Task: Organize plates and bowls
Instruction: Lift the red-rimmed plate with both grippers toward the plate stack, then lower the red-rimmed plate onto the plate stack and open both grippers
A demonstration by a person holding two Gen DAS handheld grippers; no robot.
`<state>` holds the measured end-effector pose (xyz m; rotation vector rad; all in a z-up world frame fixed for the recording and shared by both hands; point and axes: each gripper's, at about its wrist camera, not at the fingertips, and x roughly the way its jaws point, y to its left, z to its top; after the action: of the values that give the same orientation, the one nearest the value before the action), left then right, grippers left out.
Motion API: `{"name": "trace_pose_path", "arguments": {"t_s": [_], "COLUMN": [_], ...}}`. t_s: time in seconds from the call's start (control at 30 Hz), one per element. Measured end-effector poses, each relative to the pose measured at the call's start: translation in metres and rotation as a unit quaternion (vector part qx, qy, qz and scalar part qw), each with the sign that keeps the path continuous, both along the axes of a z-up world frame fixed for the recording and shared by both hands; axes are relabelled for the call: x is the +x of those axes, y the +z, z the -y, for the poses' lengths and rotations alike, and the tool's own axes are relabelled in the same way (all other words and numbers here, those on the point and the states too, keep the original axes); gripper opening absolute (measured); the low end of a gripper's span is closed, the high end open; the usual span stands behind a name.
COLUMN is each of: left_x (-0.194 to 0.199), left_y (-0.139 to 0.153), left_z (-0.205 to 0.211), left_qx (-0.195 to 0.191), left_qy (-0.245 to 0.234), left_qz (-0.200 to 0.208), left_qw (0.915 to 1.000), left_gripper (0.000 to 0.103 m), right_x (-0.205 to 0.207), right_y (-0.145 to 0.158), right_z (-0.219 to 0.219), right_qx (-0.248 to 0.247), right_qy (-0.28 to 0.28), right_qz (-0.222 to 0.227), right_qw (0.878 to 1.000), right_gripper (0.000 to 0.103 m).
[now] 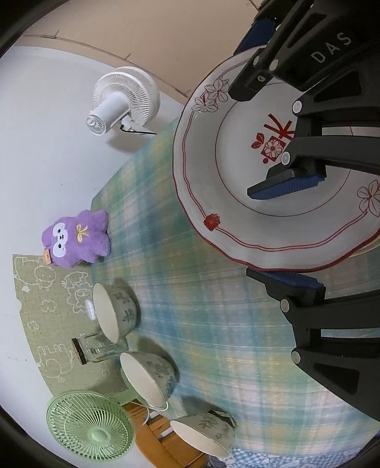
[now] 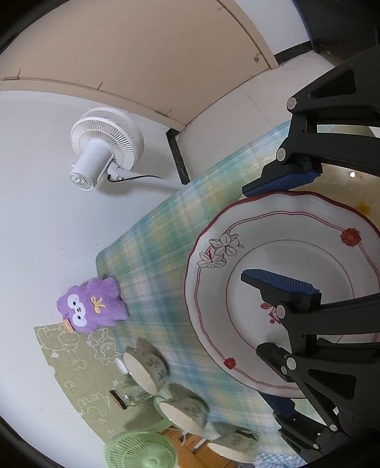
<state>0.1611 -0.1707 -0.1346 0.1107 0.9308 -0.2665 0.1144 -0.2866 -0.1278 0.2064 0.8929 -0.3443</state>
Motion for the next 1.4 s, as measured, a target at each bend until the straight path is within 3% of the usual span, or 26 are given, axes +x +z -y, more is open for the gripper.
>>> {"name": "trace_pose_path", "arguments": {"t_s": [0.2, 0.57, 0.97, 1.17, 1.4], "left_x": [-0.015, -0.031, -0.033, -0.035, -0.032], "left_y": [-0.012, -0.018, -0.023, -0.026, -0.023], "left_z": [0.003, 0.010, 0.016, 0.023, 0.022], "left_qx": [0.007, 0.046, 0.066, 0.077, 0.067], "left_qy": [-0.004, -0.003, 0.023, 0.026, 0.030], "left_qz": [-0.005, 0.023, 0.042, 0.049, 0.034], "left_qw": [1.0000, 0.9987, 0.9966, 0.9955, 0.9967], "left_gripper": [0.046, 0.046, 0.049, 0.058, 0.065], "right_x": [-0.013, -0.023, -0.019, -0.015, -0.014], "right_y": [-0.016, -0.030, -0.033, -0.035, -0.033], "right_z": [0.003, 0.007, 0.001, 0.001, 0.014], "right_qx": [0.005, 0.022, -0.007, -0.030, -0.012], "right_qy": [-0.003, -0.002, 0.000, 0.005, 0.021], "right_qz": [-0.016, -0.026, -0.030, -0.031, -0.027], "right_qw": [1.000, 0.999, 1.000, 0.999, 0.999], "right_gripper": [0.056, 0.056, 0.056, 0.056, 0.056]}}
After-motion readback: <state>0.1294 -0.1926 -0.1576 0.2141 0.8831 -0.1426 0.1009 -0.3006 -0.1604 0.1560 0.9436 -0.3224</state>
